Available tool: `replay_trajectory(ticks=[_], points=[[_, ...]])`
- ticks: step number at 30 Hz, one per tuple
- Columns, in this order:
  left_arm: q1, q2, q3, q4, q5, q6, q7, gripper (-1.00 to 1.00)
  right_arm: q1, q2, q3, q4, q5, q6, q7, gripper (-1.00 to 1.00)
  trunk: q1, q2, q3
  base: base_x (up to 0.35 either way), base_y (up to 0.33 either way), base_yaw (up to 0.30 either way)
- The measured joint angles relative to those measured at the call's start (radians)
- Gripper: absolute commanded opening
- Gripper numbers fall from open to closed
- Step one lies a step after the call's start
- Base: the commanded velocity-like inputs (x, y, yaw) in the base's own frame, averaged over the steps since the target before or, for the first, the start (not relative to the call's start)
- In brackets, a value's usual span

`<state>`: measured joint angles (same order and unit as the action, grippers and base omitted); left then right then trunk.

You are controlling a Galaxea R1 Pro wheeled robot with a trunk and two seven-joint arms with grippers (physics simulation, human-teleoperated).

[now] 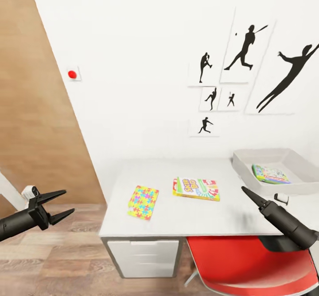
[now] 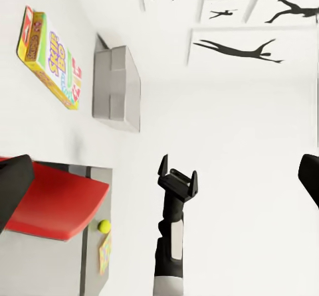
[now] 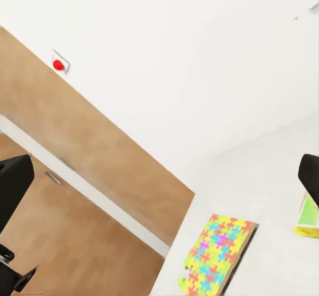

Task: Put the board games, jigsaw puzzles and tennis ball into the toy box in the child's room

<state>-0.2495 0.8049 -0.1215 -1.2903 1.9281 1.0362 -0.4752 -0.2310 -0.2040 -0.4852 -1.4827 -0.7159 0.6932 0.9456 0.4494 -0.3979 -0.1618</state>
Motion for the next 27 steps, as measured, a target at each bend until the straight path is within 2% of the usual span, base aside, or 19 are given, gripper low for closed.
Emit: replay_trajectory(ticks=[8, 27], points=[[0.000, 0.000, -0.001, 0.000, 0.000, 0.000, 0.000, 1.00, 0.000, 0.000, 0.001, 0.000, 0.001, -0.001, -0.002, 1.00, 0.000, 0.000, 0.008, -0.005, 0.157, 0.238], [0.000, -0.002, -0.002, 0.001, -0.001, 0.000, 0.001, 1.00, 0.000, 0.002, 0.003, 0.000, 0.001, -0.002, -0.002, 1.00, 0.000, 0.000, 0.029, -0.001, 0.011, 0.236]])
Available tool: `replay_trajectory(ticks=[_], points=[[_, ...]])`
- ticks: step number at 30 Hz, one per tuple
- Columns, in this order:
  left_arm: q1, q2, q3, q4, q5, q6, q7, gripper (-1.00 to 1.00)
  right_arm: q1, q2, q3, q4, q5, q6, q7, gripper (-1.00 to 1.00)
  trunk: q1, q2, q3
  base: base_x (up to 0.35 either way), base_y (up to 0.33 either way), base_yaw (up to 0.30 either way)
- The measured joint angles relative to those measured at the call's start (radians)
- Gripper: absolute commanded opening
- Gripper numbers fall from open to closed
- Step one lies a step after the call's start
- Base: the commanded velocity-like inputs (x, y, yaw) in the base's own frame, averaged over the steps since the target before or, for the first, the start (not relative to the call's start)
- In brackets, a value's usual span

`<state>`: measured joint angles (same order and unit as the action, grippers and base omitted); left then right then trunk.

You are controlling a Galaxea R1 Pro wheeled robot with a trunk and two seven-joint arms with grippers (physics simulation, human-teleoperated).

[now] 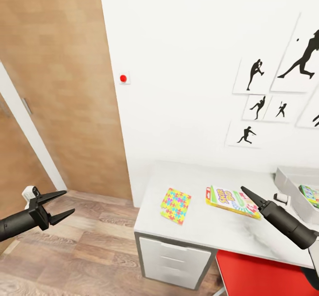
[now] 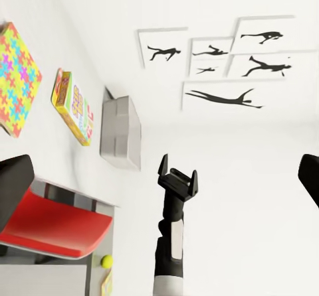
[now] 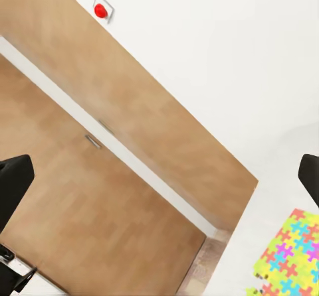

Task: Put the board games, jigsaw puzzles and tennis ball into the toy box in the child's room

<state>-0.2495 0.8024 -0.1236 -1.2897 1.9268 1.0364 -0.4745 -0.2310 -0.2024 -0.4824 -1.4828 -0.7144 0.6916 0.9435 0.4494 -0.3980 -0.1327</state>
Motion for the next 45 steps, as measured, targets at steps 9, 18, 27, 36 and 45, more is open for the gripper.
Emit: replay_trajectory(ticks=[9, 18, 27, 36, 45], points=[[0.000, -0.013, 0.003, 0.000, 0.000, 0.000, -0.001, 1.00, 0.000, 0.000, 0.000, 0.000, -0.001, 0.000, 0.000, 1.00, 0.000, 0.000, 0.010, 0.000, 0.000, 0.230], [0.000, -0.016, 0.004, 0.000, 0.000, 0.000, -0.001, 1.00, 0.000, 0.000, 0.001, 0.000, -0.001, 0.000, 0.000, 1.00, 0.000, 0.000, 0.020, 0.000, 0.000, 0.229], [0.000, -0.018, 0.003, 0.000, 0.000, 0.000, 0.000, 1.00, 0.000, 0.000, 0.001, 0.000, -0.001, 0.000, 0.000, 1.00, 0.000, 0.000, 0.030, 0.000, 0.000, 0.229], [0.000, -0.018, 0.002, 0.000, 0.000, 0.000, 0.001, 1.00, 0.000, 0.000, 0.000, 0.000, -0.001, 0.000, 0.000, 1.00, 0.000, 0.000, 0.040, -0.020, 0.000, 0.228], [0.000, -0.019, 0.001, 0.000, 0.000, 0.000, 0.001, 1.00, 0.000, 0.000, 0.001, 0.000, -0.001, 0.000, -0.001, 1.00, 0.000, 0.000, 0.051, -0.124, 0.000, 0.228]])
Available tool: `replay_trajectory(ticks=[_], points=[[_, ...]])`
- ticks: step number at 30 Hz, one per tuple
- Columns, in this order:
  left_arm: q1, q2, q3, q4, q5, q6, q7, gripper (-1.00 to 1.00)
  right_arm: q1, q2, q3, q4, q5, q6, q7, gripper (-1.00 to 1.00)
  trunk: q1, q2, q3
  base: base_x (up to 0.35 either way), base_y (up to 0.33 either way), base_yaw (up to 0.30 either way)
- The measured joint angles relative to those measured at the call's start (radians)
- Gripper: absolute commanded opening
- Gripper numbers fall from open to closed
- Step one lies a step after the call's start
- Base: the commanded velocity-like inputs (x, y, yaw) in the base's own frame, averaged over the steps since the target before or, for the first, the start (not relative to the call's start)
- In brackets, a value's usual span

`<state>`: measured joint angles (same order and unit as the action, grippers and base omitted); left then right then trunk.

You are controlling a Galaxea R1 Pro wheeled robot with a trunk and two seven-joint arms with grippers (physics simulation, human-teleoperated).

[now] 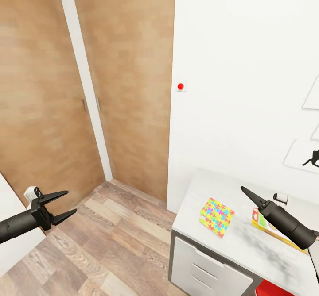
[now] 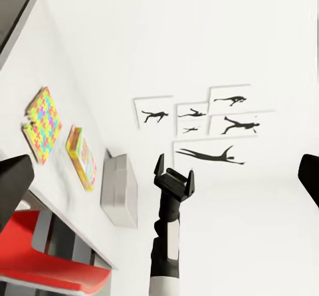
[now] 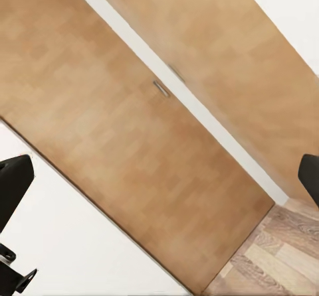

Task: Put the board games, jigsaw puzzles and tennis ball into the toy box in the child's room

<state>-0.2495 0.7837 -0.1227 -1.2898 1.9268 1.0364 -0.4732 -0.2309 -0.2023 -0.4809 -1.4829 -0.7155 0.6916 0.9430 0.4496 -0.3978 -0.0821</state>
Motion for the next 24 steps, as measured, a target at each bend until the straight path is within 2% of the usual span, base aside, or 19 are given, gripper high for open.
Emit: replay_trajectory(ticks=[10, 24], points=[[0.000, -0.018, 0.002, 0.000, 0.000, 0.000, 0.001, 1.00, 0.000, 0.000, 0.000, 0.000, 0.001, 0.000, -0.001, 1.00, 0.000, 0.000, 0.011, -0.040, 0.000, 0.228], [0.000, -0.022, 0.004, 0.000, 0.000, 0.000, 0.001, 1.00, 0.000, 0.001, 0.000, 0.000, 0.001, 0.000, -0.002, 1.00, 0.000, 0.000, 0.027, -0.002, 0.000, 0.227]])
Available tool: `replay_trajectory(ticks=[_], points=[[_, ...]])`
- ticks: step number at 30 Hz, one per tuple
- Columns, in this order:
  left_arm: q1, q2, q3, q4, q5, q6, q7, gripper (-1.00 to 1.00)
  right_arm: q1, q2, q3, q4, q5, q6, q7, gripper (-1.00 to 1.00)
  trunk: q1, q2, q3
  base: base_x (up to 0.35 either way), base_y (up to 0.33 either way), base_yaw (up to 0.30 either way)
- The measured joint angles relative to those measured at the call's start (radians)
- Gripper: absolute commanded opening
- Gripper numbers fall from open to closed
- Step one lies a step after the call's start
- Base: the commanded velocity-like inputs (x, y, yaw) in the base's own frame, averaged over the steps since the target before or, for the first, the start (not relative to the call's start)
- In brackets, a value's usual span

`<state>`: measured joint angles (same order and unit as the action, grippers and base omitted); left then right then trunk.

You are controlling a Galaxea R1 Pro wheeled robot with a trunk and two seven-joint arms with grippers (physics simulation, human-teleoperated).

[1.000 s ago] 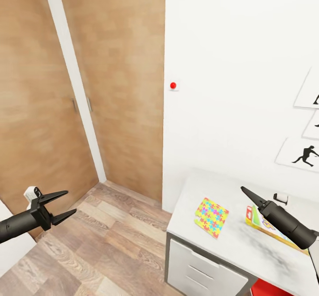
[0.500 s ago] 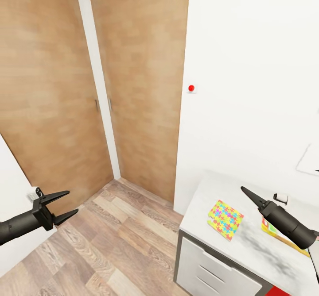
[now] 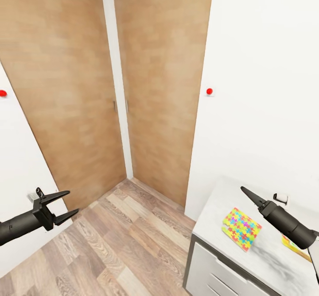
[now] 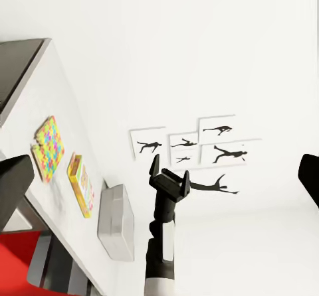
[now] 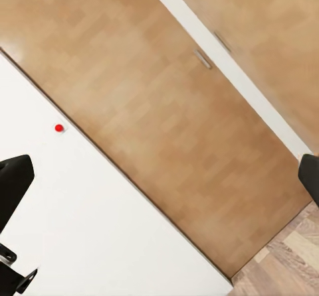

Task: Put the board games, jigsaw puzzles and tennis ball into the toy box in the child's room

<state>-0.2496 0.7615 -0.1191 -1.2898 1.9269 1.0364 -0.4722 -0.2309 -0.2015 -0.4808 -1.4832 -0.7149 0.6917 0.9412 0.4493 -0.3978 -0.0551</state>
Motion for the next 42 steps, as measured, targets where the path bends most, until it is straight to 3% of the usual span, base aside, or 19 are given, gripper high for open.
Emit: replay_trajectory(ticks=[35, 37, 42], points=[[0.000, -0.002, -0.004, -0.001, -0.002, -0.001, 0.005, 1.00, 0.000, 0.000, 0.001, 0.001, 0.000, -0.007, -0.004, 1.00, 0.000, 0.000, 0.039, 0.000, 0.000, 0.226], [-0.001, -0.002, -0.004, -0.001, -0.012, -0.005, 0.010, 1.00, 0.000, 0.001, 0.002, 0.001, -0.001, -0.010, -0.005, 1.00, 0.000, -0.001, 0.041, 0.000, 0.000, 0.226], [-0.008, -0.001, 0.001, -0.002, -0.118, -0.019, 0.037, 1.00, 0.000, 0.001, 0.009, 0.001, 0.000, -0.015, -0.008, 1.00, 0.000, -0.001, 0.046, 0.000, 0.000, 0.226]])
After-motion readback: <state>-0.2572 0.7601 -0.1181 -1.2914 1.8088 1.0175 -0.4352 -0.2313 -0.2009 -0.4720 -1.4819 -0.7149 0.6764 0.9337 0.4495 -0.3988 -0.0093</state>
